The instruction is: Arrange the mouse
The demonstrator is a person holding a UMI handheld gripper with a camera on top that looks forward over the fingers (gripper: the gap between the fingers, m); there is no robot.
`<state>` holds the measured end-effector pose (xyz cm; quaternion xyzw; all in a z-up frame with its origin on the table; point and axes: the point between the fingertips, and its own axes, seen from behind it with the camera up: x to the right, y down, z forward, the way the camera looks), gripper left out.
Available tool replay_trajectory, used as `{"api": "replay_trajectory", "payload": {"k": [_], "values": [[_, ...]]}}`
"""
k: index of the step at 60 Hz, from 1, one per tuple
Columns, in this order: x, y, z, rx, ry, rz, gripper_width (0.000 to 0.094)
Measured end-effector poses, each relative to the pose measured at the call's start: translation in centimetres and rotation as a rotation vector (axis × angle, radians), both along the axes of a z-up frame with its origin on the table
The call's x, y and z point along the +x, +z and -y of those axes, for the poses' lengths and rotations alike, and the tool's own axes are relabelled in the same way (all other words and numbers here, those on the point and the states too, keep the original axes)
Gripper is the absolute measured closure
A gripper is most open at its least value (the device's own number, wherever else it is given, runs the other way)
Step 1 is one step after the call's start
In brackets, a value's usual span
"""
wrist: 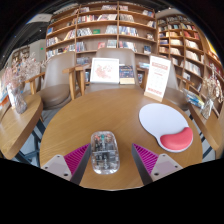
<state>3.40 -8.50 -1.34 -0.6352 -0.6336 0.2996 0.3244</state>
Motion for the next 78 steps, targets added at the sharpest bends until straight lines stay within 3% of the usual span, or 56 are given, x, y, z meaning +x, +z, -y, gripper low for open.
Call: {"api": "replay_trajectory", "payload": {"k": [11, 14, 17, 21, 27, 37, 43, 48, 57, 78], "values": [[-1.1, 0.0, 0.1, -0.001, 0.004, 0.002, 0.0137], [-1.1, -0.1, 0.8, -0.015, 0.020, 0.002, 0.0228], [-1.2, -0.1, 1.2, -0.017, 0.036, 0.005, 0.0476], [-1.2, 0.2, 0.6, 0.000, 0.014, 0.004, 0.0510], [-1.6, 2.9, 0.1, -0.035, 0.022, -0.031, 0.0509], [-4.6, 9.0, -5.5, -0.056, -0.038, -0.100, 0.0510], [-7.3, 10.7, -10.9, 0.009, -0.074, -0.133, 0.0509], [-9.6, 9.2, -15.5, 0.045, -0.110, -0.126, 0.0509], [-11.5, 4.6, -19.9, -0.012, -0.127, -0.049, 0.0508], [-12.3, 0.6, -23.2, -0.033, -0.110, -0.006, 0.0432]]}}
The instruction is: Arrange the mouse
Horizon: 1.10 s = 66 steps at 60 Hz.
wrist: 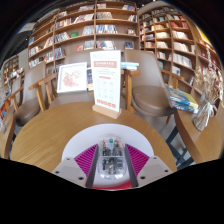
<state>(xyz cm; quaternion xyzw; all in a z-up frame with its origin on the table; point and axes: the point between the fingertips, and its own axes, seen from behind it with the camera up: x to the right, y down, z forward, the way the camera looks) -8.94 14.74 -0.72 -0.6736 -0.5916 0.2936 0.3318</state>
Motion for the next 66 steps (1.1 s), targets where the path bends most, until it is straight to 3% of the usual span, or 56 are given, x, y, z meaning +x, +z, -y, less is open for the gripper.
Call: {"api": "replay_trajectory", "payload": {"k": [2, 7, 8, 10, 25, 43, 66], "values": [[0.2, -0.1, 0.0, -0.003, -0.005, 0.005, 0.0370], [0.9, 0.8, -0.5, 0.019, -0.020, 0.001, 0.0089], [1.2, 1.2, -0.6, 0.026, -0.025, -0.002, 0.0071], [1.7, 2.2, -0.7, 0.036, -0.033, -0.010, 0.0106], [14.9, 12.6, 2.8, -0.021, -0.070, -0.069, 0.0087], [33.9, 18.2, 8.4, 0.014, -0.003, -0.107, 0.0080], [39.7, 21.0, 10.5, 0.083, 0.042, -0.185, 0.0082]]}}
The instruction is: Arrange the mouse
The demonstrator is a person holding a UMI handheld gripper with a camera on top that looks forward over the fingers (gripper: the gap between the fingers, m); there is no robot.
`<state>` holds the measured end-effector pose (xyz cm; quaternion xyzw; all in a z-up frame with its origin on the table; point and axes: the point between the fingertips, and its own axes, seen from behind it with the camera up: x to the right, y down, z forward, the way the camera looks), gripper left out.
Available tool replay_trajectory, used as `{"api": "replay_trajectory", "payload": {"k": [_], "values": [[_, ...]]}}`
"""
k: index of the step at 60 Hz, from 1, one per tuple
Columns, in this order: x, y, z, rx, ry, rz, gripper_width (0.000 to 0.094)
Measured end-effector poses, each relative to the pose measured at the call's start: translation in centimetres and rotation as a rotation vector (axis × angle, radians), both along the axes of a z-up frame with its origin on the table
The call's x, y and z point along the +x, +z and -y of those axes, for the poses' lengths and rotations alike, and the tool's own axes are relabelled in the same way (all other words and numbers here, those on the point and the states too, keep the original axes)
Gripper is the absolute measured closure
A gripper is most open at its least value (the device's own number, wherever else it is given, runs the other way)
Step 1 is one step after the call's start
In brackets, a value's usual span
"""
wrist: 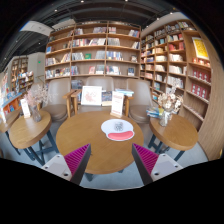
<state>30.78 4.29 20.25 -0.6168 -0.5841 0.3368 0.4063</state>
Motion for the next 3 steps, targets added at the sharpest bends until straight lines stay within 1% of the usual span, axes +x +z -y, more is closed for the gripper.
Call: {"api": "replay_trajectory", "payload": {"k": [3], "values": [[0.16, 0.36, -0.30, 0.007, -0.007, -0.007, 0.0082]]}}
